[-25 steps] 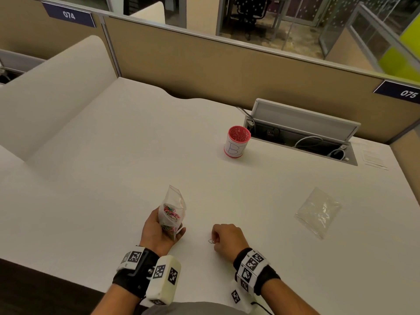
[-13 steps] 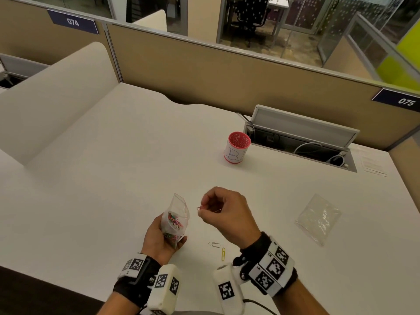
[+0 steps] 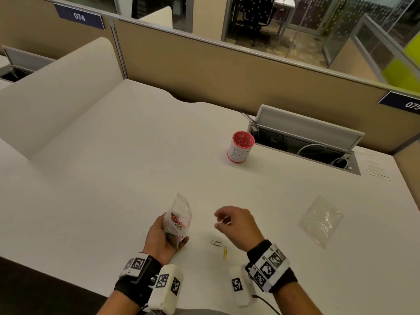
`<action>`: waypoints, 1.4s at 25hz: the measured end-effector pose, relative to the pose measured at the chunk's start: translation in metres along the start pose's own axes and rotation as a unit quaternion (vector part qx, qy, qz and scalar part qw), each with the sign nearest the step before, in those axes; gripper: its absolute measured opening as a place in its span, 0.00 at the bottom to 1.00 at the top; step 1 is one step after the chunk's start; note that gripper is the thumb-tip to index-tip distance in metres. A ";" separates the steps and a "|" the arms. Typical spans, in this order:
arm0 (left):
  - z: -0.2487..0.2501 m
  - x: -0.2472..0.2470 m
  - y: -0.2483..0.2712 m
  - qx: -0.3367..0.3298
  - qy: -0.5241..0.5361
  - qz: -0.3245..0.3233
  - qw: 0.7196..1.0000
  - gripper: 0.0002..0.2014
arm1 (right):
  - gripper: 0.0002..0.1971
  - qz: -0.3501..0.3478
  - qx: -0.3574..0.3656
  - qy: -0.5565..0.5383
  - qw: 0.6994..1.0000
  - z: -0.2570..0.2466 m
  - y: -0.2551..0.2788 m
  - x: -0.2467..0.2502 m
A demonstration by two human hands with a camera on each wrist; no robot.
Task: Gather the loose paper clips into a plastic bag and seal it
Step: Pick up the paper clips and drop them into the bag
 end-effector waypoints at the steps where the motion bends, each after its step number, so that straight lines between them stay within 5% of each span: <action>1: 0.001 0.000 -0.001 -0.001 0.001 -0.001 1.000 0.14 | 0.15 -0.058 0.017 0.104 0.993 0.016 0.003 -0.016; 5: 0.002 -0.003 -0.001 -0.001 0.000 -0.008 1.000 0.14 | 0.27 -0.178 0.059 0.217 0.958 0.057 0.024 -0.056; 14: -0.002 -0.005 -0.001 0.008 -0.001 -0.012 1.000 0.15 | 0.08 -0.147 0.078 0.217 0.962 0.056 0.012 -0.073; 29: 0.000 -0.003 0.002 0.002 0.004 -0.011 1.000 0.15 | 0.04 -0.165 0.099 0.259 0.946 0.045 0.016 -0.074; 35: 0.000 -0.007 0.007 0.002 0.001 -0.013 1.000 0.15 | 0.05 -0.118 0.047 0.176 0.976 0.031 0.018 -0.045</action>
Point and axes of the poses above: each hand's wrist, its own y-axis away from the middle knuckle, its own x-axis out of the back of the hand, z = x × y, the point moved 10 cm from there along -y, towards the middle knuckle, and after that the axes turned 4 degrees about z, right-handed, at the moved point
